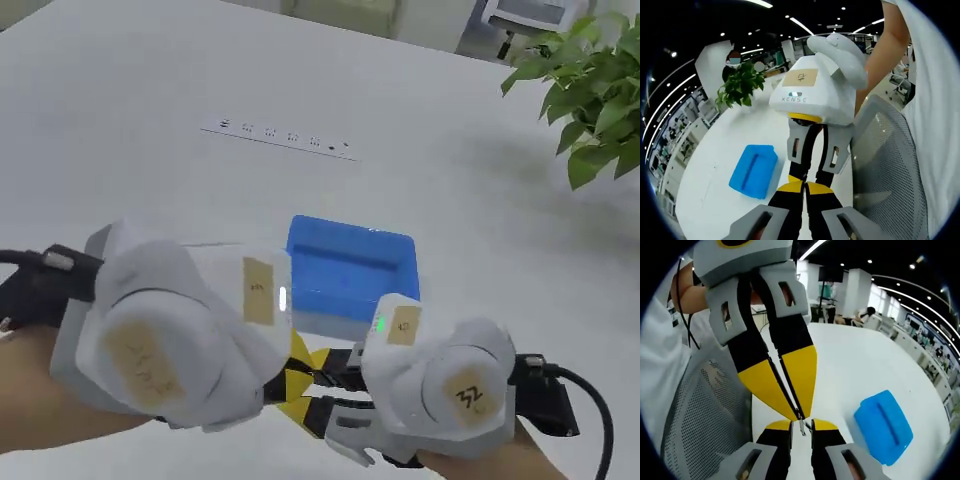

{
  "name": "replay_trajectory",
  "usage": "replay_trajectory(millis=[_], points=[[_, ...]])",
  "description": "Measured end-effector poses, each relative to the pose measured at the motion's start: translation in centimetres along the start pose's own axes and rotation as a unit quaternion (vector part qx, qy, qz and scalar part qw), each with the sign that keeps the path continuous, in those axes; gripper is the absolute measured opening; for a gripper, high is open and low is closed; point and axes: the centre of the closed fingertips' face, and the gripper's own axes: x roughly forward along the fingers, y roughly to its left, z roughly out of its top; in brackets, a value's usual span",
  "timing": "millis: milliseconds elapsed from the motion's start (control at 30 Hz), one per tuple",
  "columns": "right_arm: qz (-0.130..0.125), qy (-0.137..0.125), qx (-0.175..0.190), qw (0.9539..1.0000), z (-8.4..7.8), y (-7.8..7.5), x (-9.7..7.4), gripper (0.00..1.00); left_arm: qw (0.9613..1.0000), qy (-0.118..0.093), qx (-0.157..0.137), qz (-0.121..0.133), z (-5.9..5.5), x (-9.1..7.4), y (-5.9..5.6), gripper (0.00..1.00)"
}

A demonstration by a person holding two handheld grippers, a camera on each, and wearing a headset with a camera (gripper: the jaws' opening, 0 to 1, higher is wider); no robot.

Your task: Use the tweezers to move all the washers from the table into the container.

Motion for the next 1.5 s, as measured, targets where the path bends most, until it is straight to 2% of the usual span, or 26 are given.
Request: replay_trajectory(millis=[100,233,300,400,433,500,567,633,667,733,767,800,833,867,933,1000,1067,1100,1133,1200,1300,1367,1467,1500], points=[[-0.005,-0.004,-0.005,1.0000,0.3,-0.2,-0.1,0.05,1.0000,-0.005,0.001,-0.001,0.3,-0.5,-0.1,0.00],[-0.005,-0.012,-0.003,0.9999,0.6,-0.2,-0.3,0.05,0.9999,-0.007,0.005,0.008,0.3,-0.8,0.0,0.00],[-0.009,-0.008,-0.010,0.9999,0.6,-0.2,-0.3,0.04,0.9998,-0.013,-0.002,0.015,0.2,-0.8,0.1,0.00],[-0.018,-0.003,-0.019,0.9997,0.4,-0.3,-0.2,0.03,0.9987,-0.019,-0.018,0.043,-0.1,-0.7,0.6,0.00],[-0.022,-0.005,-0.012,0.9997,0.4,-0.4,-0.1,0.03,0.9971,-0.027,-0.032,0.063,-0.1,-0.8,1.0,0.00],[-0.027,-0.009,0.001,0.9996,0.4,-0.6,0.0,0.03,0.9936,-0.059,-0.054,0.081,0.4,-1.2,1.3,0.00],[-0.032,-0.008,0.007,0.9994,0.3,-0.9,0.1,0.03,0.9887,-0.058,-0.079,0.113,-0.2,-1.7,2.1,0.05],[-0.044,-0.012,0.018,0.9988,0.2,-1.4,0.1,0.03,0.9864,-0.052,-0.096,0.123,-0.9,-2.1,2.1,0.11],[-0.049,-0.020,0.036,0.9980,0.2,-1.7,0.1,0.03,0.9808,-0.057,-0.116,0.146,-1.4,-2.5,2.6,0.12],[-0.054,-0.028,0.064,0.9961,-0.1,-2.3,0.2,0.03,0.9729,-0.067,-0.147,0.166,-2.1,-3.1,2.7,0.18],[-0.055,-0.028,0.069,0.9957,-0.3,-2.5,0.2,0.03,0.9648,-0.066,-0.176,0.184,-3.1,-3.5,2.8,0.20],[-0.059,-0.031,0.078,0.9947,-0.5,-2.8,0.3,0.02,0.9570,-0.067,-0.193,0.206,-4.0,-4.0,3.0,0.26],[-0.064,-0.037,0.092,0.9930,-0.6,-3.2,0.3,0.02,0.9526,-0.065,-0.200,0.220,-4.7,-4.2,2.9,0.30],[-0.067,-0.039,0.104,0.9916,-0.7,-3.4,0.3,0.02,0.9454,-0.060,-0.212,0.240,-5.8,-4.7,2.9,0.35],[-0.073,-0.047,0.124,0.9885,-1.0,-4.1,0.4,0.02,0.9371,-0.054,-0.224,0.262,-7.1,-5.2,2.7,0.44],[-0.075,-0.056,0.154,0.9836,-1.2,-4.7,0.6,0.03,0.9269,-0.051,-0.244,0.280,-8.6,-5.6,2.3,0.50],[-0.085,-0.058,0.158,0.9820,-1.4,-5.4,0.6,0.03,0.9192,-0.045,-0.266,0.287,-9.9,-5.8,1.8,0.52],[-0.091,-0.060,0.158,0.9814,-1.4,-5.7,0.6,0.03,0.9173,-0.046,-0.268,0.291,-10.3,-6.0,1.8,0.54],[-0.093,-0.060,0.159,0.9810,-1.5,-6.0,0.7,0.03,0.9119,-0.043,-0.276,0.300,-10.8,-6.1,1.8,0.56],[-0.095,-0.059,0.165,0.9799,-1.7,-6.3,1.0,0.03,0.9074,-0.042,-0.282,0.309,-11.4,-6.2,1.7,0.64],[-0.095,-0.055,0.165,0.9802,-1.8,-6.4,1.5,0.03,0.8955,-0.042,-0.296,0.329,-12.2,-6.1,1.8,0.72],[-0.094,-0.052,0.164,0.9806,-1.9,-6.4,1.7,0.03,0.8892,-0.045,-0.306,0.337,-12.4,-6.1,1.9,0.79],[-0.090,-0.045,0.168,0.9806,-2.3,-6.2,2.1,0.03,0.8827,-0.039,-0.308,0.353,-12.9,-6.3,2.4,0.88],[-0.090,-0.044,0.169,0.9806,-2.5,-6.1,2.1,0.03,0.8822,-0.039,-0.308,0.354,-13.1,-6.3,2.4,0.89]])
